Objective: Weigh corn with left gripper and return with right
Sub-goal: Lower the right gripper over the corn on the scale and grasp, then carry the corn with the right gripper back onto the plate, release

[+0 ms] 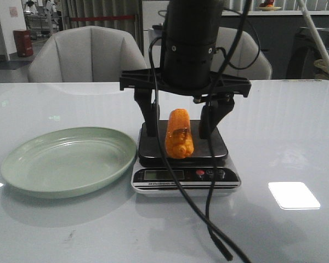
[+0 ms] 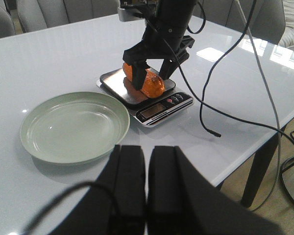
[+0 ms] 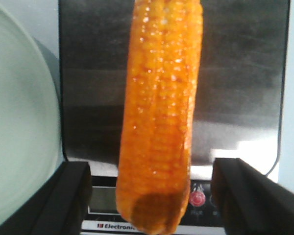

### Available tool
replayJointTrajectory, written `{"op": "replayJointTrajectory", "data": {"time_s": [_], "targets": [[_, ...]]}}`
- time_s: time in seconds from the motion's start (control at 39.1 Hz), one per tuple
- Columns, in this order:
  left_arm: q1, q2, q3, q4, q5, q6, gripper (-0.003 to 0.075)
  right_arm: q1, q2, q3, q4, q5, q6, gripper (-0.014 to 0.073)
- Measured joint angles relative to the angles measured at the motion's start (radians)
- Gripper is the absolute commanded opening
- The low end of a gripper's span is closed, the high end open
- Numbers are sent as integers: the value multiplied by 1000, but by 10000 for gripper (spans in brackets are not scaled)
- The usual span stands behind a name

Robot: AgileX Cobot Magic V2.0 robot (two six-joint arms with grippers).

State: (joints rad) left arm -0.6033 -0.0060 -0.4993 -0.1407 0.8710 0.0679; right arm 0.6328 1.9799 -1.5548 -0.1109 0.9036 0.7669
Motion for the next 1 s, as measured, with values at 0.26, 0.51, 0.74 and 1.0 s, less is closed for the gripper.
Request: {"op": "replayJointTrajectory", "data": {"time_s": [0.26,0.51,0.74,1.0], "targets": [[0,0,0,0,0,0,113,0,43,-4,6,7,32,307],[0,0,0,0,0,0,113,23,39,-32,20,7,35,242],[0,0,0,0,0,0,113,103,29,-60,73,-79,37,242],[0,0,0,0,0,0,113,193,76,-63,118,-265,37,251]]}}
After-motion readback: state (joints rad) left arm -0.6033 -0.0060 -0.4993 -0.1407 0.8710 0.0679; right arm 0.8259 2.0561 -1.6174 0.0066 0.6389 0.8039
